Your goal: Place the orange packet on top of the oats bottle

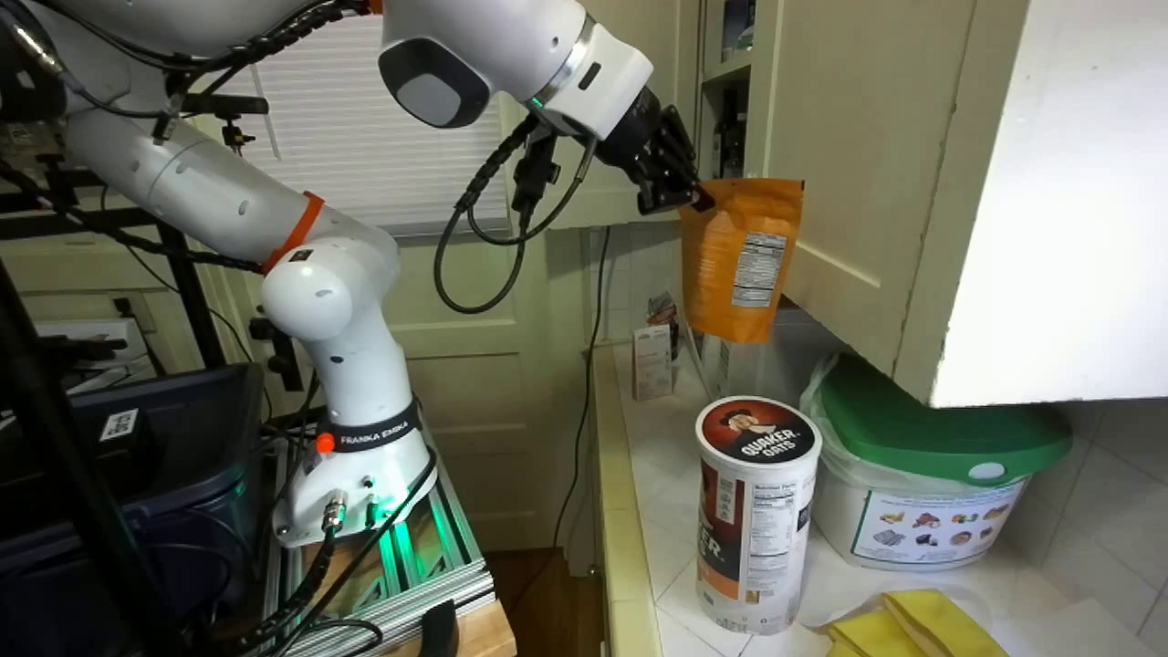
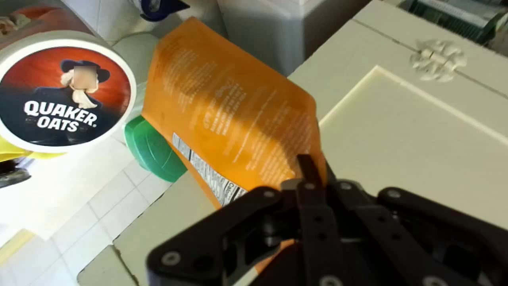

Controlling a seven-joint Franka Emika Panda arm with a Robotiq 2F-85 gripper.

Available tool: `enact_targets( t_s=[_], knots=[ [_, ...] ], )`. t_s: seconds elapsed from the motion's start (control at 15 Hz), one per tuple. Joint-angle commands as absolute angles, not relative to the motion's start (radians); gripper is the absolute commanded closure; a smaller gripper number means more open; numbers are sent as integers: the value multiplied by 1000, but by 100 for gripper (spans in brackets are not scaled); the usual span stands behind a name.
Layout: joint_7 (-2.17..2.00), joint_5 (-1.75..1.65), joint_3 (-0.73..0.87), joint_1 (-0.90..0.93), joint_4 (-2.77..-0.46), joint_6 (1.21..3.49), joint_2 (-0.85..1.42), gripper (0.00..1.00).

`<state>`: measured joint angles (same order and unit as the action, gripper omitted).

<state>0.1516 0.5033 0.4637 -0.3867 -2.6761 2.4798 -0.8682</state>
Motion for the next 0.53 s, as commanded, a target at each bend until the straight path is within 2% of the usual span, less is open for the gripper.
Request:
enact_targets(
  t_s=[0.0, 0.47],
  knots=[
    [76, 534, 511, -322, -2637, 2595, -775, 99],
    [48, 618, 630, -212, -2599, 2733, -597, 99]
  ],
)
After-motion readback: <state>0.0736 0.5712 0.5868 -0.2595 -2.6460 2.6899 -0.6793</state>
